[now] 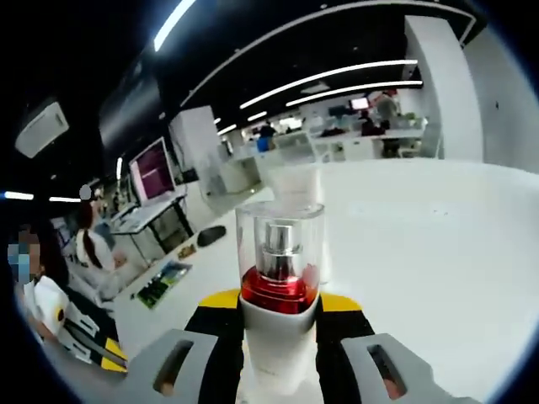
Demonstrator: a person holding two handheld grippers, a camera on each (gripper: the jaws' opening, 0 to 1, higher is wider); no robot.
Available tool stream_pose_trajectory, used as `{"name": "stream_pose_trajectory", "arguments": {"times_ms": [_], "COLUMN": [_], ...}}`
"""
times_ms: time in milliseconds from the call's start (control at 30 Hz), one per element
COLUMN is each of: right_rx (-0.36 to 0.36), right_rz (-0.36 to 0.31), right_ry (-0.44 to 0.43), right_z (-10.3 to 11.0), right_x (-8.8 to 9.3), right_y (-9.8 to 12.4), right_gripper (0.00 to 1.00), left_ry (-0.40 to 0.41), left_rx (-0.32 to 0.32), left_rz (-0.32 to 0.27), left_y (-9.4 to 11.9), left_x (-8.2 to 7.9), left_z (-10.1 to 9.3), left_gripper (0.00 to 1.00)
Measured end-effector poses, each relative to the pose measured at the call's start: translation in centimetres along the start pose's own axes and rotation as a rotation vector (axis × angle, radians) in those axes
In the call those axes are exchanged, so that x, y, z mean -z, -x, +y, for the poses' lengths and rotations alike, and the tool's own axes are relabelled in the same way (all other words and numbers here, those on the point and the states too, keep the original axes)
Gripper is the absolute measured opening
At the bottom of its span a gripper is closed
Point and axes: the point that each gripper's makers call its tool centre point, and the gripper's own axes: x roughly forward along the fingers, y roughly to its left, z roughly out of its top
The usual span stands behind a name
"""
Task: Arrange the skincare products in the storage area until every visible bottle or jar stands upright without overlapping.
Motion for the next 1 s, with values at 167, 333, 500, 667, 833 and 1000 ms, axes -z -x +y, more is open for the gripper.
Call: {"name": "stream_pose_trajectory", "arguments": {"times_ms": [167,333,500,667,833,1000], "right_rx": [0.025,0.046,0.064,0.076,0.083,0.083], "right_rz": [0.000,0.001,-0.009,-0.015,-0.019,-0.031], "right_ry": [0.031,0.072,0.099,0.123,0.150,0.158], "right_z": [-1.6,-2.2,-3.4,-3.9,-4.3,-4.5], "right_x": [-0.2,-0.6,-0.9,-1.0,-0.8,-0.9], "right_y": [-0.9,-1.6,-2.6,-3.4,-4.1,-4.4], "right_gripper": [0.28,0.28,0.28,0.28,0.28,0.28], "left_ry": [0.001,0.002,0.004,0.004,0.004,0.005], "left_rx": [0.001,0.004,0.006,0.008,0.009,0.007], "left_rz": [0.004,0.012,0.016,0.024,0.025,0.026], "left_y": [-0.1,-0.2,-0.1,-0.2,-0.2,-0.3], "left_x": [0.1,0.3,0.3,0.5,0.5,0.5], "left_z": [0.0,-0.1,-0.2,-0.2,-0.2,-0.2], "left_gripper": [0.05,0.05,0.04,0.03,0.03,0.04]}}
